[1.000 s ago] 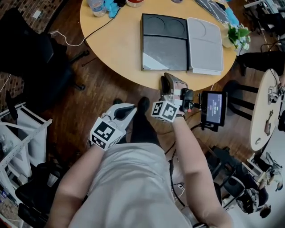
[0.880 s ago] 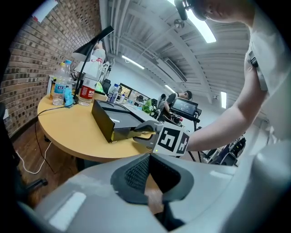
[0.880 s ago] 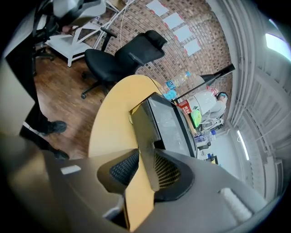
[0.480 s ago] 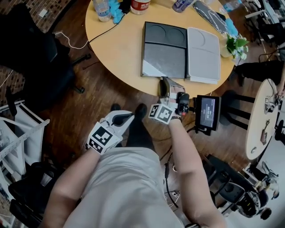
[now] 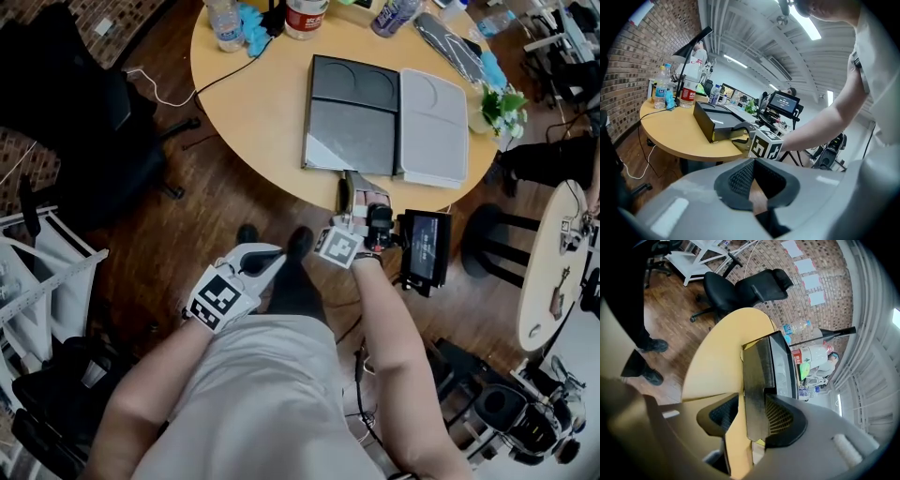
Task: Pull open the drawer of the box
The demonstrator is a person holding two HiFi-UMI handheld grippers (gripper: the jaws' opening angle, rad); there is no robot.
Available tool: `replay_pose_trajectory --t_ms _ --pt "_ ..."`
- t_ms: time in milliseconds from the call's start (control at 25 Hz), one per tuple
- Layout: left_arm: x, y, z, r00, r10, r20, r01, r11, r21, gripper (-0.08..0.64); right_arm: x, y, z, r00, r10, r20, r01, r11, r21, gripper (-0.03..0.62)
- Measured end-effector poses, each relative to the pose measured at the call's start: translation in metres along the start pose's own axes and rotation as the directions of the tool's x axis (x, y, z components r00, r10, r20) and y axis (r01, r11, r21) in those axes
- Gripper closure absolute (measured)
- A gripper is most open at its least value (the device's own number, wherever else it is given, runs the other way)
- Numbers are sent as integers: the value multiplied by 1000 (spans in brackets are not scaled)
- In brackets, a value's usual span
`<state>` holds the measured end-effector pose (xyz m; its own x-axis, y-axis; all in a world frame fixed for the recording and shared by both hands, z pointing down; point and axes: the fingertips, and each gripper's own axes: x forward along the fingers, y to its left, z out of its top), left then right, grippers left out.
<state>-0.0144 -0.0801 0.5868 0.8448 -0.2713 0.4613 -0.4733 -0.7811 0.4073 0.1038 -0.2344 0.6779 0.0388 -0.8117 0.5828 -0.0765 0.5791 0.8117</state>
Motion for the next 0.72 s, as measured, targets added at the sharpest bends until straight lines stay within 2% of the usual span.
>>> replay_pose_trajectory --t_ms 120,320,560,720 --pt "-1 -3 -4 1000 0 -6 0 1000 -2 554 0 1 2 1000 14 11 -14 1000 15 423" --pt "-1 -7 -5 1000 5 -6 -5 1000 -9 554 -8 -2 9 992 122 20 -123 990 62 423" --pt "-2 -7 -1 1000 7 12 -7 1000 -10 554 -14 -1 3 978 209 -3 -209 977 45 423" --pt "-5 -4 2 1000 14 24 -14 1000 -15 554 -18 4 1 982 186 0 -186 982 33 430"
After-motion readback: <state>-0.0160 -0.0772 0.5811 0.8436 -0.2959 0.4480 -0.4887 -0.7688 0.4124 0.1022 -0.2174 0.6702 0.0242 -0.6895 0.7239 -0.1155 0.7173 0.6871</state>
